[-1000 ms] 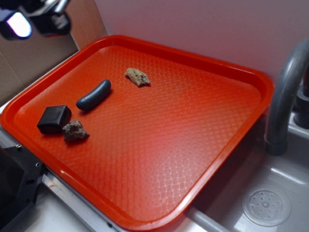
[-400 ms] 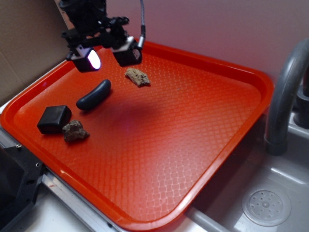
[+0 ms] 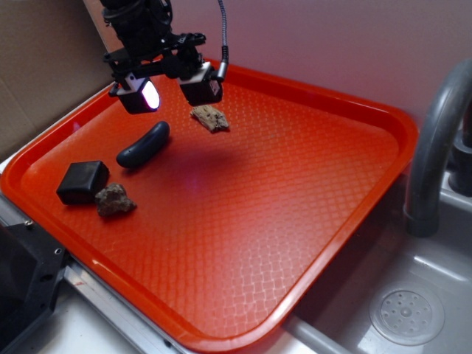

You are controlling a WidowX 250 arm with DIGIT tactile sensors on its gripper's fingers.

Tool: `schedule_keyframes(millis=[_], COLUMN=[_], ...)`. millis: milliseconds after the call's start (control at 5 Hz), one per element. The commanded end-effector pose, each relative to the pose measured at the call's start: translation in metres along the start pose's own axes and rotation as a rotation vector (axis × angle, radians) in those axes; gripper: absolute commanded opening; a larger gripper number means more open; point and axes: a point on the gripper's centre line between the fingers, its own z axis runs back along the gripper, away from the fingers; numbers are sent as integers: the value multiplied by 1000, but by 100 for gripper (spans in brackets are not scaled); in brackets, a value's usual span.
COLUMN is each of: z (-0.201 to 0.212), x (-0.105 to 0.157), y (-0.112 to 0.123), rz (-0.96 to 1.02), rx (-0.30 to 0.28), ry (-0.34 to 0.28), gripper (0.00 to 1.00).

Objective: Grab the wood chip.

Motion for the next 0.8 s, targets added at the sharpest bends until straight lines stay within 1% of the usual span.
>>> schedule_keyframes(millis=[0,200,400,600], z=[-19,-47,-60,-59], x=[43,59,64,63], y=[13,15,15,17], rz=[145,210,220,221], rx=[-5,7,-1,0], ry=[-47,-53,-55,-71], gripper=[100,100,100,100])
